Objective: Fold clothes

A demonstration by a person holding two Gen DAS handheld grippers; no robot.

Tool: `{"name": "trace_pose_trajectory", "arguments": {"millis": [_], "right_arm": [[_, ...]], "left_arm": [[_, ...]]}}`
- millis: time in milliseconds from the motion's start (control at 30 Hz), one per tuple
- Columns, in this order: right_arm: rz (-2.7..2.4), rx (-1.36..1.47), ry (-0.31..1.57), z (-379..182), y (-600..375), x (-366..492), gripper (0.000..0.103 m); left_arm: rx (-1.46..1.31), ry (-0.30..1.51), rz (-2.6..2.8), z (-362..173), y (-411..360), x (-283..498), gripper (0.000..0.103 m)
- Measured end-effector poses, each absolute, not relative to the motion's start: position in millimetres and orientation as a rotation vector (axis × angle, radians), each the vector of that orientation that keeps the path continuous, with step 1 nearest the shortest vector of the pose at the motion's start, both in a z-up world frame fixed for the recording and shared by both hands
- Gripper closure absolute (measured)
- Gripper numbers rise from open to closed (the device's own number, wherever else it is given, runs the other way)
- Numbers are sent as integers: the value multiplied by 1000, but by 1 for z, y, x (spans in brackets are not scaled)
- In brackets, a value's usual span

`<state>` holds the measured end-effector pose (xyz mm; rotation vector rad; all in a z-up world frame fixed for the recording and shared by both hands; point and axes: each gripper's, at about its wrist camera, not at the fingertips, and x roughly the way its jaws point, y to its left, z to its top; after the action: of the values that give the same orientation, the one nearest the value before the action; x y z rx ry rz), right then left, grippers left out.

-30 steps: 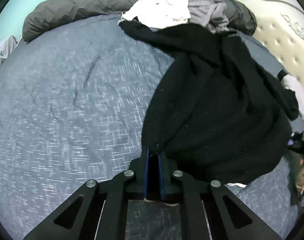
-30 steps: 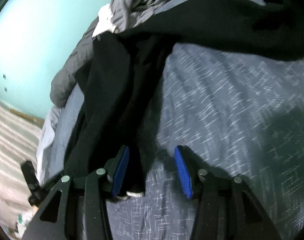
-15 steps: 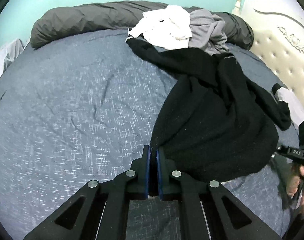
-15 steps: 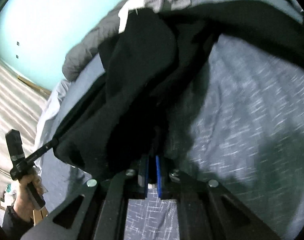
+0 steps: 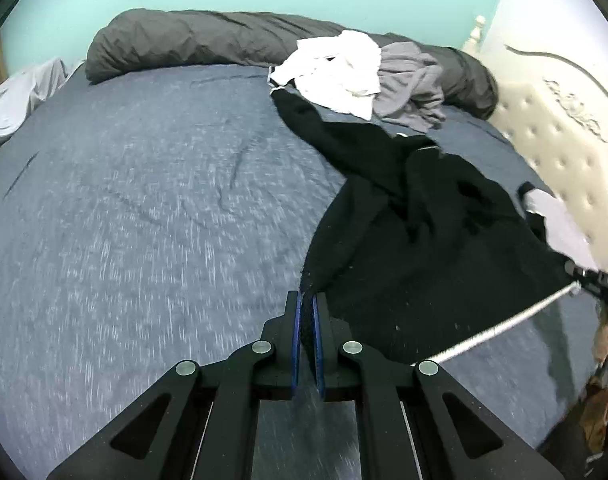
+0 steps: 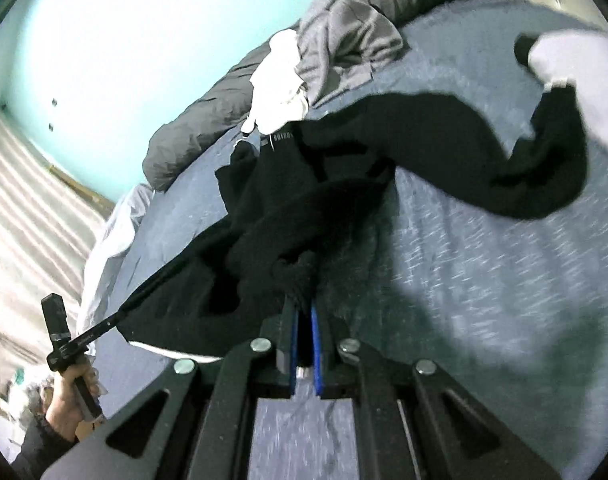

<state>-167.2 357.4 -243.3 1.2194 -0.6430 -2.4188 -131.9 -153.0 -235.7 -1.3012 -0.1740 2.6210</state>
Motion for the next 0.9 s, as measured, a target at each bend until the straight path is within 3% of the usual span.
{"name": "trace_pose_trajectory", "arguments": {"millis": [167,333,633,833,900], "right_arm": [[-2426,1267,-432,-208,357,-129,98],[-2428,1392,-201,-227,352,-86,98],[-2413,1560,-162,-291,369,-51,98],[-2413,1613,-199,-298,381,-49,96],[-2430,1614,-228,-295,388,-51,86]], "left_arm": [[-1305,-197,2564,-232,-148,-86,97],[-1325,-115,2500,-239,-124,-45,97],[-1480,-93,2353,-286,-104,-31,94],[-1498,-246,2369,-294,-118,-38,87],[-1514,-231,2369,-300,-114,-44,68]]}}
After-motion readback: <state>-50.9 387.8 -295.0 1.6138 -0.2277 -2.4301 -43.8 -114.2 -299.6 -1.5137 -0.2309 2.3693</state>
